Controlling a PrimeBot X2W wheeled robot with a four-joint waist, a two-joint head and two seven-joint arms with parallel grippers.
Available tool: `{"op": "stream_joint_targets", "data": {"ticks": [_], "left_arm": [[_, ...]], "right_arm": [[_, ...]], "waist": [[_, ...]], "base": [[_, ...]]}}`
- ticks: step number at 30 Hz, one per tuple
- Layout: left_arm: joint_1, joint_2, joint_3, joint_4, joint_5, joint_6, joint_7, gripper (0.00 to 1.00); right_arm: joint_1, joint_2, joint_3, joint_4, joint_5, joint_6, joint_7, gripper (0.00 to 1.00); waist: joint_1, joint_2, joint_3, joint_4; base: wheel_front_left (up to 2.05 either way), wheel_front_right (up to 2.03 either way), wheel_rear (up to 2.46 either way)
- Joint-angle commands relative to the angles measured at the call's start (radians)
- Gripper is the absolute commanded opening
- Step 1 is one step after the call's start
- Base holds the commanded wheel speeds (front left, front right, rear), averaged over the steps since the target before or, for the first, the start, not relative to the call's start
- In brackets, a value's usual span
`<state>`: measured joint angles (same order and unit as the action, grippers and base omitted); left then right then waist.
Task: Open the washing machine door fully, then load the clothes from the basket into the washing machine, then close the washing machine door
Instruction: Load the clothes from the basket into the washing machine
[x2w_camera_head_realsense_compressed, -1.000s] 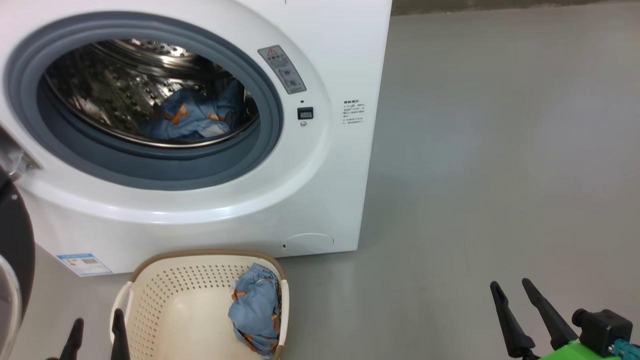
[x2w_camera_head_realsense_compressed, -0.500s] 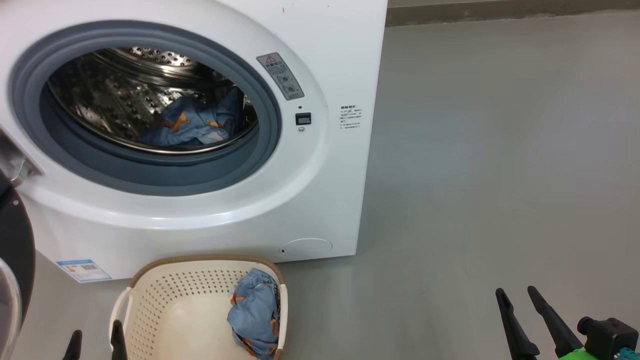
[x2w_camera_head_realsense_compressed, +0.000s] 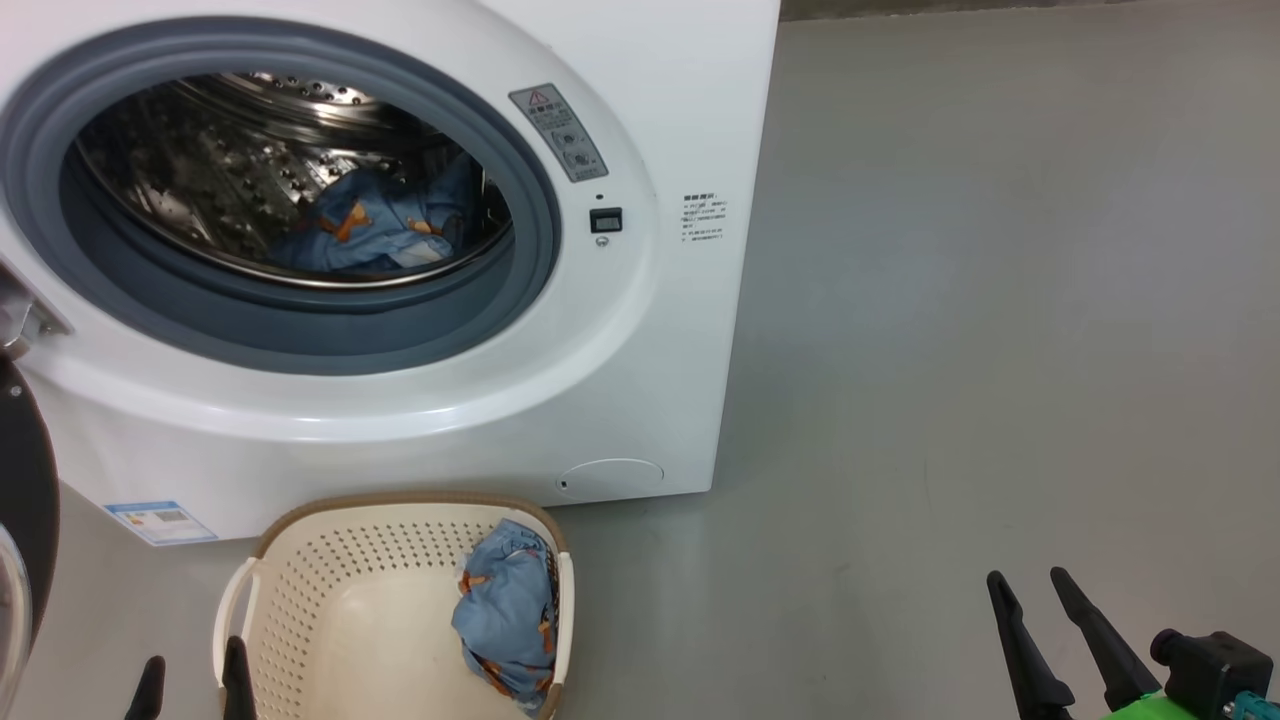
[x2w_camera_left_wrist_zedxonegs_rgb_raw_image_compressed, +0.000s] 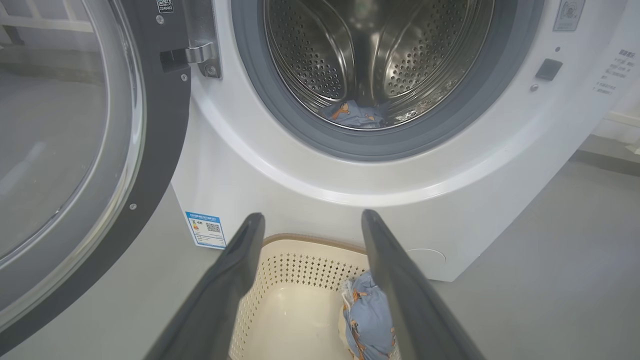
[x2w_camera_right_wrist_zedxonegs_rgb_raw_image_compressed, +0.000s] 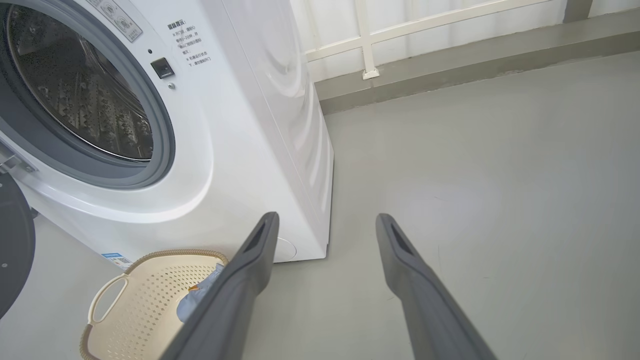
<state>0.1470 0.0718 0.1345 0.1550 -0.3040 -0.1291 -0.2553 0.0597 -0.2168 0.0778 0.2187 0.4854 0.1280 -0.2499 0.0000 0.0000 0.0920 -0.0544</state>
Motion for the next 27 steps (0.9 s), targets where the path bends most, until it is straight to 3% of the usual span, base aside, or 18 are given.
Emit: {"op": "stream_joint_targets", "data": {"ticks": [1, 14, 27], "left_arm": [[-0.036, 0.011, 0.035, -0.026, 0.011, -0.002, -0.006, 1.00], [-0.096, 0.013, -0.021, 0.036, -0.030, -0.002, -0.006, 1.00], [-0.402, 0.098, -0.312, 0.416, -0.149, -0.002, -0.006, 1.00]], "right_arm": [[-0.035, -0.010, 0.016, -0.027, -0.011, 0.003, -0.012, 1.00], [-0.077, 0.002, 0.011, -0.039, -0.018, 0.003, -0.012, 1.00], [-0.204, 0.053, 0.027, -0.065, -0.040, 0.003, -0.012, 1.00]], "waist": [[0.0000, 0.0000, 0.005, 0.002], [0.0000, 0.0000, 0.073, -0.001], [0.0000, 0.0000, 0.317, -0.050]], "base": [[0.00, 0.00, 0.00], [0.00, 0.00, 0.00], [0.00, 0.00, 0.00]]}}
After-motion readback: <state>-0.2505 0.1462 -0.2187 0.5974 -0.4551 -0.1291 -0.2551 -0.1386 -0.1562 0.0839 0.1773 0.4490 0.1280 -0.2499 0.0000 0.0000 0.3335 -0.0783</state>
